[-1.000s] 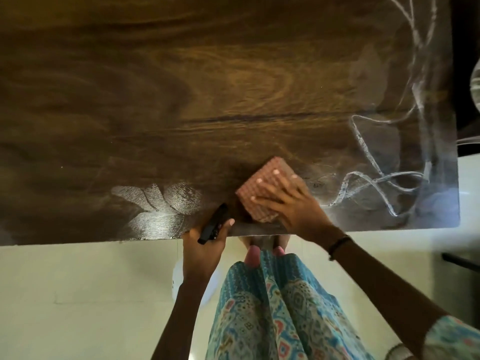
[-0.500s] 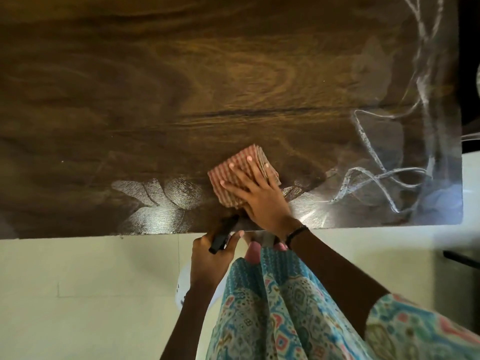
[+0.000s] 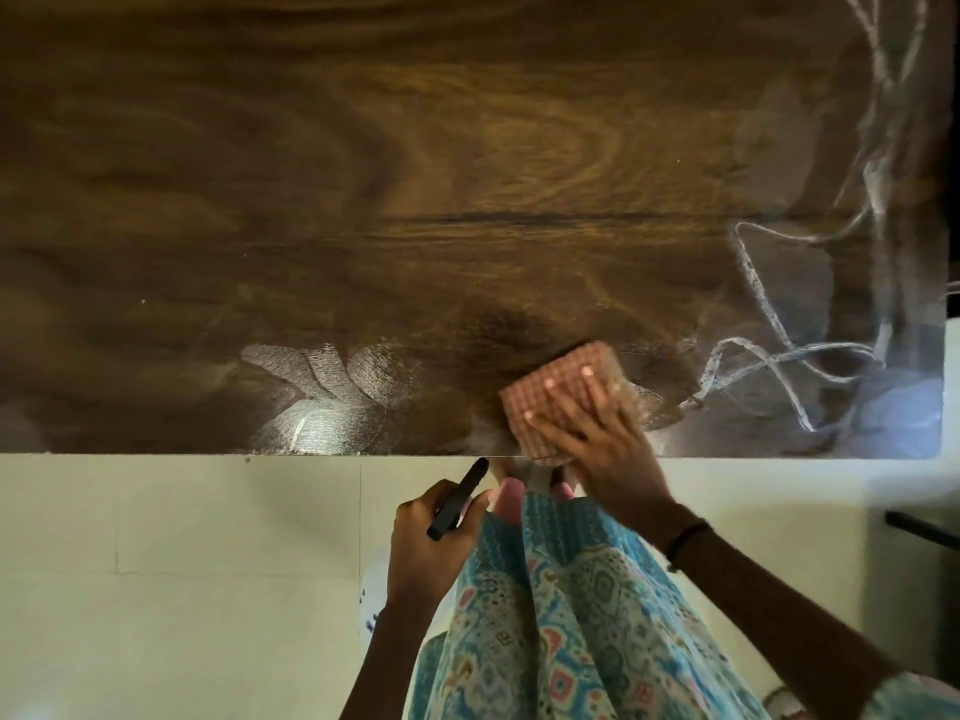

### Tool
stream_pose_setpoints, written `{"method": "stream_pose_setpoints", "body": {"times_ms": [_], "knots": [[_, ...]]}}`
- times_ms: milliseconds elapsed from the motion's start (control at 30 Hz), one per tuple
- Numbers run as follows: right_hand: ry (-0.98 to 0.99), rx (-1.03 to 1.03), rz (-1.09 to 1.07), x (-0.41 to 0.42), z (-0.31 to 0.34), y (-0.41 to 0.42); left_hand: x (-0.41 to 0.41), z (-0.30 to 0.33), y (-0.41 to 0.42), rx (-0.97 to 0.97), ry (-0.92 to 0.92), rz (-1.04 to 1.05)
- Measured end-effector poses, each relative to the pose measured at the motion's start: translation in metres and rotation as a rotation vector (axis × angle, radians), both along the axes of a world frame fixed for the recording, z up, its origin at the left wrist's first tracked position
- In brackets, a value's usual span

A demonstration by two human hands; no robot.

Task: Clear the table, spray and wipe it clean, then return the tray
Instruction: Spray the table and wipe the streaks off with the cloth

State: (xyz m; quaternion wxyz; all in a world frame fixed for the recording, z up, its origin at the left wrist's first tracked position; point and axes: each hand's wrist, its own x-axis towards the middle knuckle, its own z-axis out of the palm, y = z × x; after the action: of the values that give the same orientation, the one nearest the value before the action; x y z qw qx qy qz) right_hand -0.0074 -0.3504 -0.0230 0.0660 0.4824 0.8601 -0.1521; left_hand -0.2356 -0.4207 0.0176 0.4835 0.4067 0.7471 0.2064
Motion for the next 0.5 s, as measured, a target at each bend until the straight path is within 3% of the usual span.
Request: {"method": "stream_pose_setpoints", "body": {"times_ms": [233,500], "knots": [[0.113,-0.068,0.198,-0.113,-0.003,0.016,-0.009,0.008,0.007,0.113,0.066,0.002],[-0.007,0.062,0.256,-0.006,-0.011,0.008,0.002,0.009,0.018,0.089,0.033,-0.046]]}}
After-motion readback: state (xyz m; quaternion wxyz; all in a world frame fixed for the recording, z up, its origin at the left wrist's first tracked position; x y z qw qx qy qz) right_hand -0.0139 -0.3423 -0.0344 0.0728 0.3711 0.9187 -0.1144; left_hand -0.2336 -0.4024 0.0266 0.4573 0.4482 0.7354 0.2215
